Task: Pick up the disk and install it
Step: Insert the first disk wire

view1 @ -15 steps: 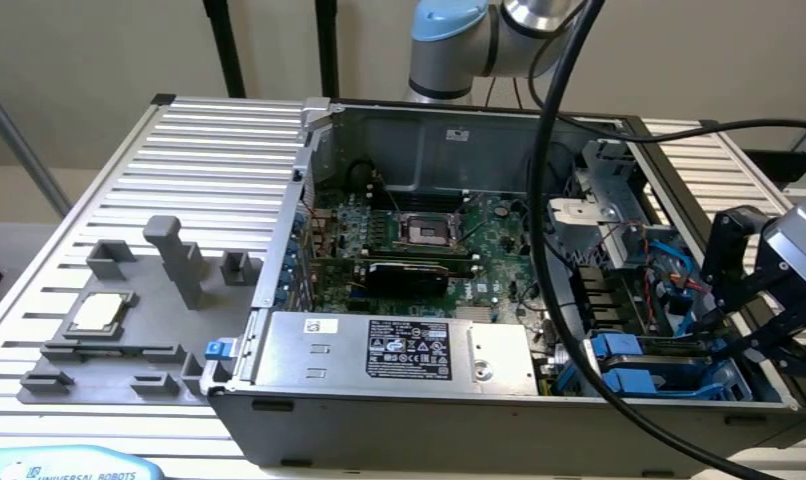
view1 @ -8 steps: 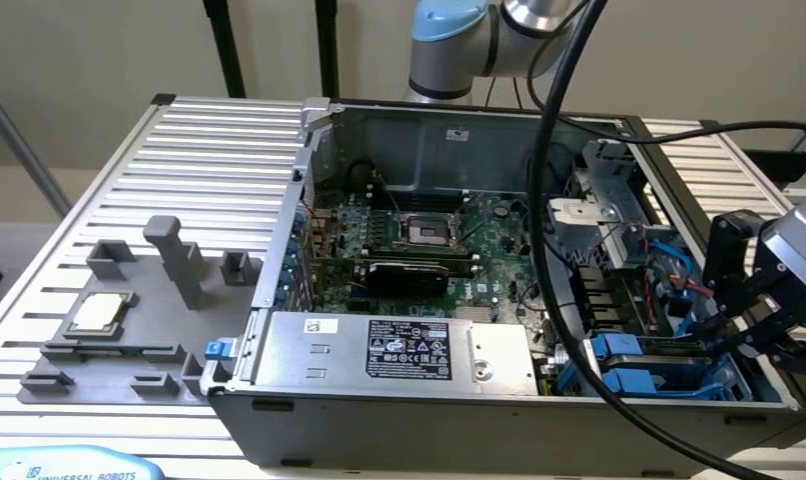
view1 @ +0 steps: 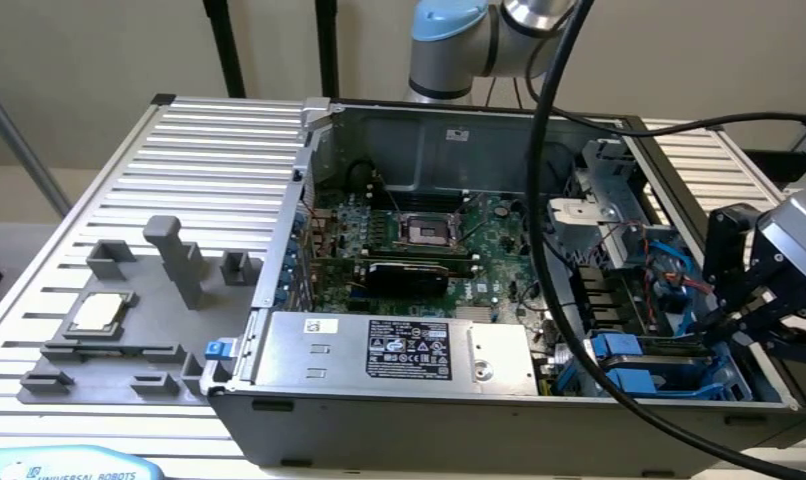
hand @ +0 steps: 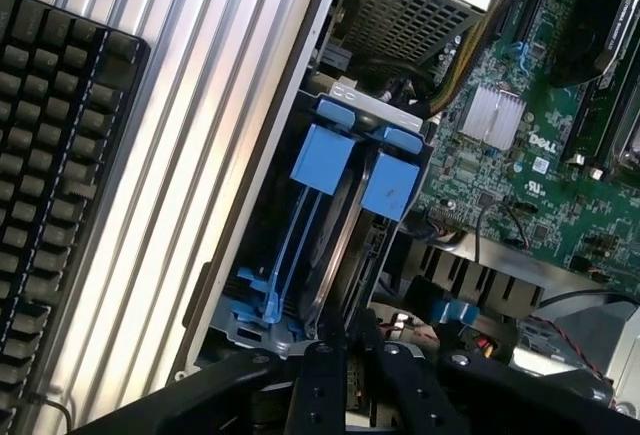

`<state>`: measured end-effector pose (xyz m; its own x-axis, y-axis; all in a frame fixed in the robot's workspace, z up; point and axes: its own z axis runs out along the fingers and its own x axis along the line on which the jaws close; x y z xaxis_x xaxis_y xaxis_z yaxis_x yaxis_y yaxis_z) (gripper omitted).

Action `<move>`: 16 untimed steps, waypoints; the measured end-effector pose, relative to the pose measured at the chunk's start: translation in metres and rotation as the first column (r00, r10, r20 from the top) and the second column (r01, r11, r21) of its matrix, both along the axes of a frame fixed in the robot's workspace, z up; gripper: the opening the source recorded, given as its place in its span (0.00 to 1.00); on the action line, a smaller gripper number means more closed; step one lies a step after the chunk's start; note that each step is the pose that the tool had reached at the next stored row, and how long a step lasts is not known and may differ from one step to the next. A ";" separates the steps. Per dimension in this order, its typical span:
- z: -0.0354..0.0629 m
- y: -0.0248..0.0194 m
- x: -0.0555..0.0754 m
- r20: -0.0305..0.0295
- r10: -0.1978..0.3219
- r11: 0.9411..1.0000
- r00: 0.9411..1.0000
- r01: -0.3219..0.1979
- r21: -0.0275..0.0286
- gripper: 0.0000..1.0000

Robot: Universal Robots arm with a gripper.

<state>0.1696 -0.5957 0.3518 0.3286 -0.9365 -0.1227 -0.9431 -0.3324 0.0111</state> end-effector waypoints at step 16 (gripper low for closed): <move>0.0002 0.0027 -0.016 -0.054 -0.055 0.998 0.997 0.055 -0.001 0.16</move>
<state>0.1535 -0.5930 0.3520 0.2692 -0.9529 -0.1396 -0.9580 -0.2798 0.0623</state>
